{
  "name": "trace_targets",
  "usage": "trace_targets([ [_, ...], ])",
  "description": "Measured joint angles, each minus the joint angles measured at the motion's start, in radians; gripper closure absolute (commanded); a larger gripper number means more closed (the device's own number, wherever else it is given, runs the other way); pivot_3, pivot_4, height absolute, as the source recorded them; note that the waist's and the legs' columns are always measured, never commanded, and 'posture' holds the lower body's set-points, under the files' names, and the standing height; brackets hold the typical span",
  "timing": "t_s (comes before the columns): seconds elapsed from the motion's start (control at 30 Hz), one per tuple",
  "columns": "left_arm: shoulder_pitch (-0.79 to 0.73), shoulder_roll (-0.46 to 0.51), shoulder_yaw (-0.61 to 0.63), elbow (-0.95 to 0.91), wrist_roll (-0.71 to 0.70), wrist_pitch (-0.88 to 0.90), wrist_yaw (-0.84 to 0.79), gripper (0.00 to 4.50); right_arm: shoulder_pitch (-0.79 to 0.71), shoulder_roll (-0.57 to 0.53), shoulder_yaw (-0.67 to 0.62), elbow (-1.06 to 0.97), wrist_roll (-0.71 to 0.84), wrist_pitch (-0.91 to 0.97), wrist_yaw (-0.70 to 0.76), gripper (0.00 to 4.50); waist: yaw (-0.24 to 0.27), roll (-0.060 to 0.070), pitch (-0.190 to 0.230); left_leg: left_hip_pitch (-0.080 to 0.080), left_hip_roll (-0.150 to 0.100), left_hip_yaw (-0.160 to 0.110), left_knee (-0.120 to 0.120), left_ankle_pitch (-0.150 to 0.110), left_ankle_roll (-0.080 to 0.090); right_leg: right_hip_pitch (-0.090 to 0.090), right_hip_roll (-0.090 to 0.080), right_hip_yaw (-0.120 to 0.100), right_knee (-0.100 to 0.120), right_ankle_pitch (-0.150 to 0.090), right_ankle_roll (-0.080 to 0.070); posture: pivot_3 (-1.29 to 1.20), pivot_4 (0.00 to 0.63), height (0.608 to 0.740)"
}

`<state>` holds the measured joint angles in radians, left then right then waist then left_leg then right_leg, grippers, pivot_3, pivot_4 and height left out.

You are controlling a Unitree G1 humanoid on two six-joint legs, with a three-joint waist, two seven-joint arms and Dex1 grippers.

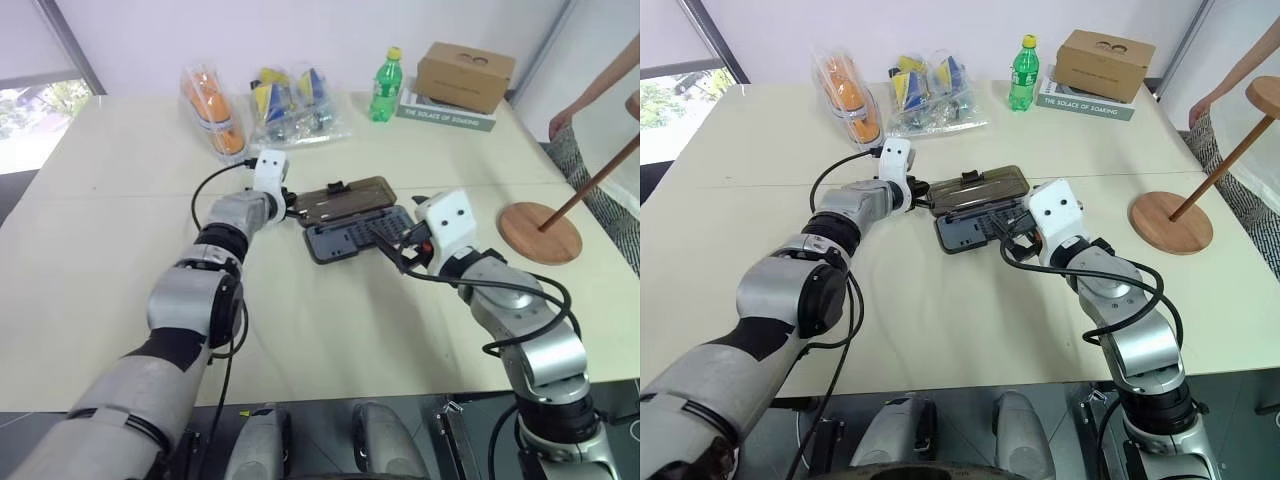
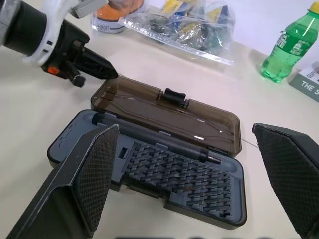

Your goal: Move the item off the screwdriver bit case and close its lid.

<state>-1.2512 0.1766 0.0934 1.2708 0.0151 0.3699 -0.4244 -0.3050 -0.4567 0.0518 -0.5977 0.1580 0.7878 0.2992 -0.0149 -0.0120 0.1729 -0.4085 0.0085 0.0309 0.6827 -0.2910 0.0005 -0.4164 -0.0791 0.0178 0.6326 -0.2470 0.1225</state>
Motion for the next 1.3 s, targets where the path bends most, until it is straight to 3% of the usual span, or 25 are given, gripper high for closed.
trace_targets([
  [0.37, 0.059, 0.146, -0.196, -0.116, 0.101, -0.019, -0.379, 4.46, 0.001, 0.004, 0.001, 0.004, -0.016, -0.011, 0.002, 0.0, -0.008, 0.0, 0.0, 0.001, 0.001, 0.0, 0.0, 0.0, 0.0, 0.0, 0.0, 0.0, 0.0, 0.0, 0.0, 0.0, 0.15, 0.74],
  [0.7, 0.091, 0.144, -0.194, -0.156, 0.094, -0.014, -0.372, 4.46, -0.012, 0.012, 0.024, 0.032, -0.024, -0.035, 0.015, 0.0, -0.005, 0.0, -0.001, 0.005, 0.001, -0.001, 0.0, 0.0, 0.0, 0.005, 0.0, 0.0, 0.0, 0.0, 0.0, 0.0, 0.15, 0.74],
  [1.07, 0.289, 0.262, -0.277, -0.476, 0.092, 0.079, -0.649, 4.46, -0.009, 0.017, 0.024, 0.031, -0.036, -0.034, 0.014, 0.0, -0.004, 0.001, -0.004, 0.005, 0.001, -0.001, 0.0, 0.0, 0.0, 0.006, 0.0, 0.0, 0.0, 0.0, 0.0, 0.0, 0.15, 0.74],
  [1.3, 0.217, 0.228, -0.248, -0.344, 0.076, 0.069, -0.556, 4.46, -0.014, 0.033, 0.039, 0.037, -0.038, -0.042, 0.015, 0.0, 0.001, 0.0, -0.004, 0.009, 0.001, -0.002, 0.0, 0.0, 0.0, 0.009, 0.0, 0.0, 0.0, 0.0, 0.0, 0.0, 0.15, 0.74],
])
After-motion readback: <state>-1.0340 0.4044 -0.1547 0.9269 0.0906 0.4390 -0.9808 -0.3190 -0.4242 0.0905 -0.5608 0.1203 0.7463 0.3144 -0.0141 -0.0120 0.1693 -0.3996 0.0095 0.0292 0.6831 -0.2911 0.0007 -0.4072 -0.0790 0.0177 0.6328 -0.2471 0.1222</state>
